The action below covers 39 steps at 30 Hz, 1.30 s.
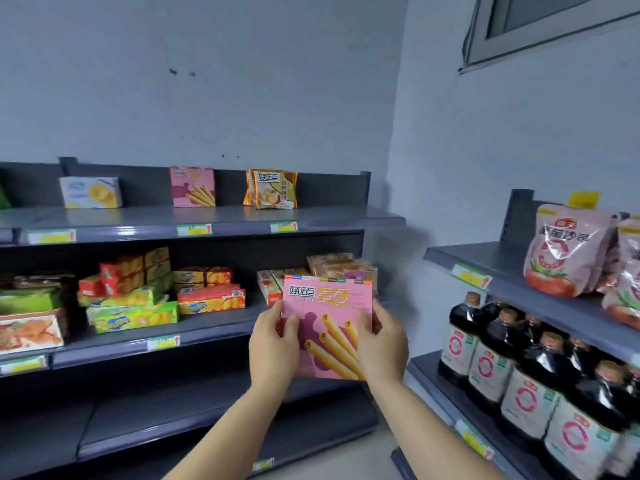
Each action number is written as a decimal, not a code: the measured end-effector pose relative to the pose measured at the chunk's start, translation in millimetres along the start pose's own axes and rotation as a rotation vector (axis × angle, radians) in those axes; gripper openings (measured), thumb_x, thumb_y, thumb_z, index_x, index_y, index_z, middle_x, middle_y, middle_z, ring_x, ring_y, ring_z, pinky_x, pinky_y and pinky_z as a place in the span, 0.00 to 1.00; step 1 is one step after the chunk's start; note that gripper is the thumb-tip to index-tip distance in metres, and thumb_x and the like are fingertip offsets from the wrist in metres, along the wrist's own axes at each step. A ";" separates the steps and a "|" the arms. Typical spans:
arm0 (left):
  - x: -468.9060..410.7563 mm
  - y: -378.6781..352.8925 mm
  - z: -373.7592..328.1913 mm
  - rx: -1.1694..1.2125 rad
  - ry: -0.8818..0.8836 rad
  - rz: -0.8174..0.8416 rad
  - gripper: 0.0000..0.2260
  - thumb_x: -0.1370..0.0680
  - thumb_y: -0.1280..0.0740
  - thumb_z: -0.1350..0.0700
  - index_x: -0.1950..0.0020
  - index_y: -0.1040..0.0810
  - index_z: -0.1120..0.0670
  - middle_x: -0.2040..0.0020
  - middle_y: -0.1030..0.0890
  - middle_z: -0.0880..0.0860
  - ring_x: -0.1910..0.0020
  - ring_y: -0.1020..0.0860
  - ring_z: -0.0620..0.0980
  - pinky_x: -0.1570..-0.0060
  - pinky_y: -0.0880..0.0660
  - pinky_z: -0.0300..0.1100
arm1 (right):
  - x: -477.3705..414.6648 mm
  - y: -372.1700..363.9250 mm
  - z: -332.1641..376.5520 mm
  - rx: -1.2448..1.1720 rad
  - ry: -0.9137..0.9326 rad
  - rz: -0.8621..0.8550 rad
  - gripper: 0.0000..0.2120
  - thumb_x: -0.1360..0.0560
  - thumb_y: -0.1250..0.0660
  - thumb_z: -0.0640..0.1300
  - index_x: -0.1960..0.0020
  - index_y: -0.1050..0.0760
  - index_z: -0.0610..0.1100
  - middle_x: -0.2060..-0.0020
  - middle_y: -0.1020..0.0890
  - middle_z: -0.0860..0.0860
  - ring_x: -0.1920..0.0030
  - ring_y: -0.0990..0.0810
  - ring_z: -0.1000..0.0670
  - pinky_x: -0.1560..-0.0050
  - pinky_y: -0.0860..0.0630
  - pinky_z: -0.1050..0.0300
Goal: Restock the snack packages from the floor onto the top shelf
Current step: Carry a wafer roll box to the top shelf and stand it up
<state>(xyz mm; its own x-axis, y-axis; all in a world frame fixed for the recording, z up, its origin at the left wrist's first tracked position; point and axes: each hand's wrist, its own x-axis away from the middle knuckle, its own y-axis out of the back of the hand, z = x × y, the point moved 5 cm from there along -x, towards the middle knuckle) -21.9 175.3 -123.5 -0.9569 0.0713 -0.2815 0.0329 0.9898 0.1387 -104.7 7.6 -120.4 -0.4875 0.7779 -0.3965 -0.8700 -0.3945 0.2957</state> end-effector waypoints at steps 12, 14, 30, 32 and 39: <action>-98.8 83.6 -5.2 -0.113 -0.031 -0.236 0.18 0.20 0.37 0.54 0.30 0.28 0.50 0.40 0.22 0.49 0.43 0.22 0.54 0.44 0.23 0.57 | -41.1 -130.2 72.3 -0.122 0.124 0.230 0.16 0.22 0.35 0.49 0.35 0.25 0.54 0.44 0.21 0.54 0.43 0.23 0.51 0.48 0.26 0.55; -120.3 98.0 -5.6 -0.137 -0.043 -0.257 0.18 0.21 0.37 0.54 0.31 0.27 0.50 0.41 0.22 0.49 0.44 0.21 0.54 0.45 0.23 0.56 | -48.2 -153.9 84.9 -0.145 0.134 0.239 0.17 0.22 0.35 0.50 0.34 0.26 0.53 0.43 0.21 0.53 0.43 0.25 0.52 0.47 0.26 0.54; -324.4 146.0 1.7 -0.124 -0.095 -0.266 0.15 0.20 0.38 0.53 0.34 0.24 0.48 0.46 0.19 0.51 0.50 0.20 0.52 0.54 0.23 0.46 | -152.3 -330.5 166.5 -0.189 0.220 0.243 0.13 0.23 0.35 0.49 0.40 0.22 0.54 0.49 0.18 0.53 0.48 0.21 0.51 0.51 0.23 0.54; -350.7 141.9 5.3 -0.112 -0.106 -0.255 0.16 0.20 0.38 0.52 0.33 0.24 0.49 0.46 0.18 0.52 0.50 0.19 0.54 0.59 0.26 0.43 | -171.1 -347.1 172.3 -0.185 0.236 0.245 0.12 0.23 0.35 0.48 0.40 0.22 0.54 0.49 0.18 0.53 0.48 0.21 0.51 0.53 0.25 0.56; -436.4 128.6 7.7 -0.060 -0.136 -0.305 0.15 0.20 0.38 0.51 0.34 0.23 0.48 0.45 0.18 0.51 0.49 0.19 0.50 0.53 0.20 0.48 | -241.8 -415.1 190.3 -0.207 0.274 0.279 0.15 0.25 0.35 0.51 0.39 0.23 0.54 0.48 0.18 0.56 0.46 0.21 0.51 0.46 0.21 0.47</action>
<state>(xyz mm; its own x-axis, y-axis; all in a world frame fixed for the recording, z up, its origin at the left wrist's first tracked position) 402.2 272.4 9.8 -0.8728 -0.2074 -0.4418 -0.2699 0.9593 0.0829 388.3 76.4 18.1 -0.6830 0.4807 -0.5500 -0.6854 -0.6821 0.2550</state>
